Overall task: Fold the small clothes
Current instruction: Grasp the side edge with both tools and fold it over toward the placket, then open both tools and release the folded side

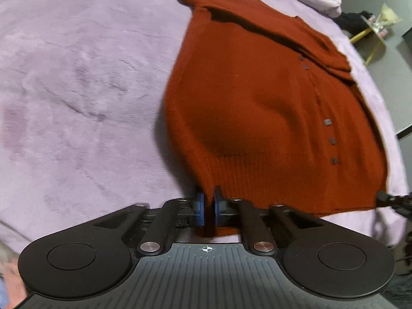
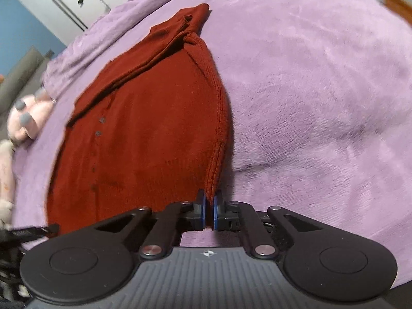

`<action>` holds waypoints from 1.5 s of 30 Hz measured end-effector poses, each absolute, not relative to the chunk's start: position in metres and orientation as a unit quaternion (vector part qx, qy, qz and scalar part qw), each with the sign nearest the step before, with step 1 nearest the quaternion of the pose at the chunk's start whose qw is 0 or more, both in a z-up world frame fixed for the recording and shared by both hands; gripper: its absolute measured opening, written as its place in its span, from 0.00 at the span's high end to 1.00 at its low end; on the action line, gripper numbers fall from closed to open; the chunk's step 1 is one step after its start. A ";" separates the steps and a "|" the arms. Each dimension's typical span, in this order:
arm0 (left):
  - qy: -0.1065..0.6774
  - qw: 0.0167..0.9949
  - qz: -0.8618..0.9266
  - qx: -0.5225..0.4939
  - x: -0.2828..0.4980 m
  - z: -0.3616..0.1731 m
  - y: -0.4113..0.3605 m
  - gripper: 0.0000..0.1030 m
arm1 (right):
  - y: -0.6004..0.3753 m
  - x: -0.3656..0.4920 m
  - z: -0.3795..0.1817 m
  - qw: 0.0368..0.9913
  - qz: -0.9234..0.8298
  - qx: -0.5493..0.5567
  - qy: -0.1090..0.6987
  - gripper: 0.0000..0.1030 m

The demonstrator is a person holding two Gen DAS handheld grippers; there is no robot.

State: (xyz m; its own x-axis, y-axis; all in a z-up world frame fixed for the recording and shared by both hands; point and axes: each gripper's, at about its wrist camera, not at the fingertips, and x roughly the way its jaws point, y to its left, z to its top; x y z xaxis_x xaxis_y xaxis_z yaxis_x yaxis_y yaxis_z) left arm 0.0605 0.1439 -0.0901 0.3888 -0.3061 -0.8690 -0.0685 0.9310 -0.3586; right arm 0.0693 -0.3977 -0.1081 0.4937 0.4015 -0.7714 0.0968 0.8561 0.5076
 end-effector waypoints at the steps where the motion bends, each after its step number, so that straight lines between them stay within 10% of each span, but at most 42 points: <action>1: 0.545 0.814 -0.078 -0.183 0.062 -0.087 0.145 0.92 | -0.399 0.071 -0.107 0.822 0.099 0.268 0.493 0.96; 10: 0.438 0.837 -0.093 -0.316 0.106 -0.034 0.170 0.92 | -0.408 0.122 -0.081 0.815 0.134 0.356 0.437 0.96; 21: 0.441 0.876 0.009 -0.194 0.192 -0.060 0.147 0.87 | -0.359 0.226 -0.078 0.891 0.072 0.163 0.418 0.95; 27: 0.406 0.899 -0.023 -0.163 0.185 -0.058 0.159 0.58 | -0.362 0.212 -0.067 0.922 0.072 0.102 0.366 0.60; 45: 0.453 0.880 -0.132 -0.061 0.204 -0.074 0.135 0.48 | -0.337 0.220 -0.076 0.913 0.136 -0.014 0.385 0.53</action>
